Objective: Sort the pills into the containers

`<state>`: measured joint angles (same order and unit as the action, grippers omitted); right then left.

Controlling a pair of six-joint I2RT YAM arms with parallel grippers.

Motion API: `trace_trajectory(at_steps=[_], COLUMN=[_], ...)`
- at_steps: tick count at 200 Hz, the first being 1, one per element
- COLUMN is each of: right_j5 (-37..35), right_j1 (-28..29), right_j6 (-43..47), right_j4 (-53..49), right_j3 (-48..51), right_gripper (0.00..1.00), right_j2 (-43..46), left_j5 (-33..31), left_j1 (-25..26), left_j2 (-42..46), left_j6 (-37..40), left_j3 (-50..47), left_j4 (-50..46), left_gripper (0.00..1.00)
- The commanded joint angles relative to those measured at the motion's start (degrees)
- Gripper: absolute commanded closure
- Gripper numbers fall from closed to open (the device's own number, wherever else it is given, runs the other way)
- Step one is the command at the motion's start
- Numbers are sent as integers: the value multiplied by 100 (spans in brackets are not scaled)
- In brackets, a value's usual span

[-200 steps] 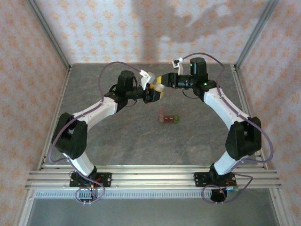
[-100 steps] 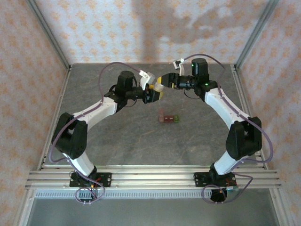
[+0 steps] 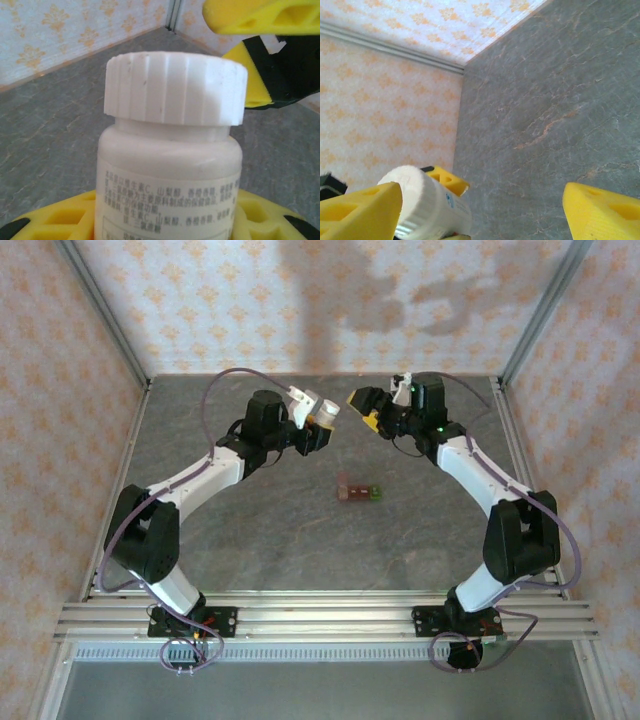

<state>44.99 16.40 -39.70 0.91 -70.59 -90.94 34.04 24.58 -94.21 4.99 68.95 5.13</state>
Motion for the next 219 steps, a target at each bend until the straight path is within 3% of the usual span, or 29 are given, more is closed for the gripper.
trace_trajectory(at_steps=[1,94,163,219], right_j5=[-421,-523,-471,-423], right_j1=[171,612,725,743], right_j6=[-358,-401,-394,-389], right_j4=[254,313,453,463], right_j3=[-75,-296,-149,-93], right_gripper=[17,20,33,37], right_j2=[74,-260,-221,-120], left_j5=[-442,-565,-548,-519], left_j1=[175,358,355,355], left_j2=[117,-70,-131,-200], left_j6=[561,793,780,722], left_j3=[180,383,406,433], left_j4=[-414,-647,-654,-625], left_gripper=[100,100,100,100])
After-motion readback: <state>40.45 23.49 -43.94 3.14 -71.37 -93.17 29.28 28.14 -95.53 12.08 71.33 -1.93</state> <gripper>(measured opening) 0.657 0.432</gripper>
